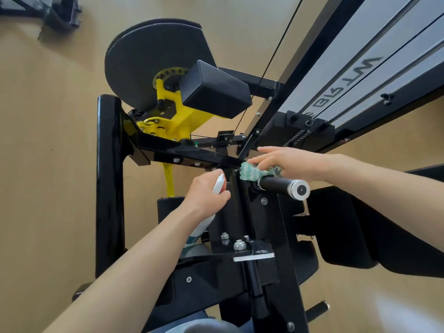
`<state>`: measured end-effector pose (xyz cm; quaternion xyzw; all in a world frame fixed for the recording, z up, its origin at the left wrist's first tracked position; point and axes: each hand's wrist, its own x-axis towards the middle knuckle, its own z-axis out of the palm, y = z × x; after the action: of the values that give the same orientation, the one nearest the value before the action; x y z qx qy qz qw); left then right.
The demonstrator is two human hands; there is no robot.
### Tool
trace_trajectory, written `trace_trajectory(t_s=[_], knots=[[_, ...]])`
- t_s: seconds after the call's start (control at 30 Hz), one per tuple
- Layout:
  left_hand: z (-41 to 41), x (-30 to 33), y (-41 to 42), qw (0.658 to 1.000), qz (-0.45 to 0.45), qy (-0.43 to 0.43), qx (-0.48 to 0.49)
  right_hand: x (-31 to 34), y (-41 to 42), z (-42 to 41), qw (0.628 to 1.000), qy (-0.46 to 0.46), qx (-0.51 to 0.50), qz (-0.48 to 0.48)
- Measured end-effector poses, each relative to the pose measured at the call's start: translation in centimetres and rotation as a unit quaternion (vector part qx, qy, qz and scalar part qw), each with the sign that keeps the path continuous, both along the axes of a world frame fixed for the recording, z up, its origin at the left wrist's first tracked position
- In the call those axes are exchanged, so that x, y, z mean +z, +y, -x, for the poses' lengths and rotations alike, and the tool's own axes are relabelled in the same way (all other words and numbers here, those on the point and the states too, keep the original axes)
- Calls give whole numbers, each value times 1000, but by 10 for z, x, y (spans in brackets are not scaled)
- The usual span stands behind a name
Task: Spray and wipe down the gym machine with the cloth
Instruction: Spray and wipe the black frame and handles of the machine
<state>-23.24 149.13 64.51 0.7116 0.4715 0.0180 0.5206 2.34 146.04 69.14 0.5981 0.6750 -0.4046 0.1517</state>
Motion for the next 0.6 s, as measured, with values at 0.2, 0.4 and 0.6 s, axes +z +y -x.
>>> trace_trajectory(t_s=[0.2,0.4,0.6], knots=[[4,-18,7,986,-11,47,-158,36,18,5,986,-80,-128,-69],[18,-30,10,965,-56,60,-251,40,36,43,961,-11,-262,-88],[32,-30,18,985,16,36,-169,29,50,54,954,-14,-297,-45]])
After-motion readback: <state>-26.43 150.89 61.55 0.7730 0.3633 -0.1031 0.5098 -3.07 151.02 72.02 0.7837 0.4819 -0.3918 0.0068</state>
